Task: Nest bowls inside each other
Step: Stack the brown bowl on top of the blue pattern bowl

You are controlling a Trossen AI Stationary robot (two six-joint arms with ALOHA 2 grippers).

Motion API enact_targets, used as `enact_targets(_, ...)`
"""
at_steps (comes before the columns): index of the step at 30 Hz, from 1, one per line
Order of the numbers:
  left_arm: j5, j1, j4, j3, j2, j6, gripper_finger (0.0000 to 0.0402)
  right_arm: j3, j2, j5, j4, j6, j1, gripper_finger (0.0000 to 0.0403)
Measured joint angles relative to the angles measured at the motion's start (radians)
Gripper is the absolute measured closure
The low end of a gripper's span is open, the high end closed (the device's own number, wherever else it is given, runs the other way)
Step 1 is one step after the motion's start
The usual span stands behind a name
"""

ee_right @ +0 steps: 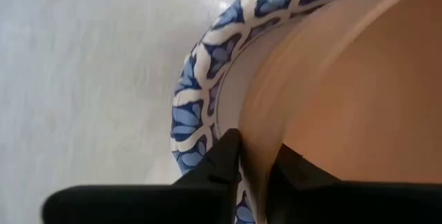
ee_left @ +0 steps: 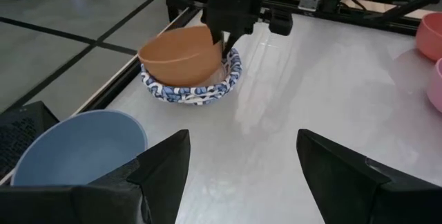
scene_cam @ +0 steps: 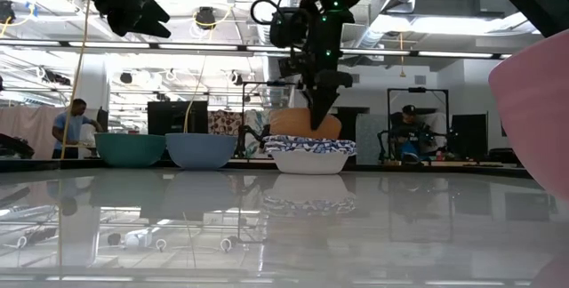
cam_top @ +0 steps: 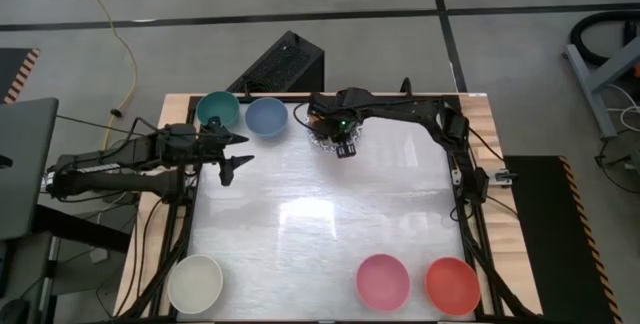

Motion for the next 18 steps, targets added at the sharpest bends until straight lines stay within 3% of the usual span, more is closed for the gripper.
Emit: enact_targets(18,-0.022,0.000,-0.001,0.000,0.000,0.015,0.0146,0.027,-0.025,0.001,-0.019,0.099,-0.002,0.0176)
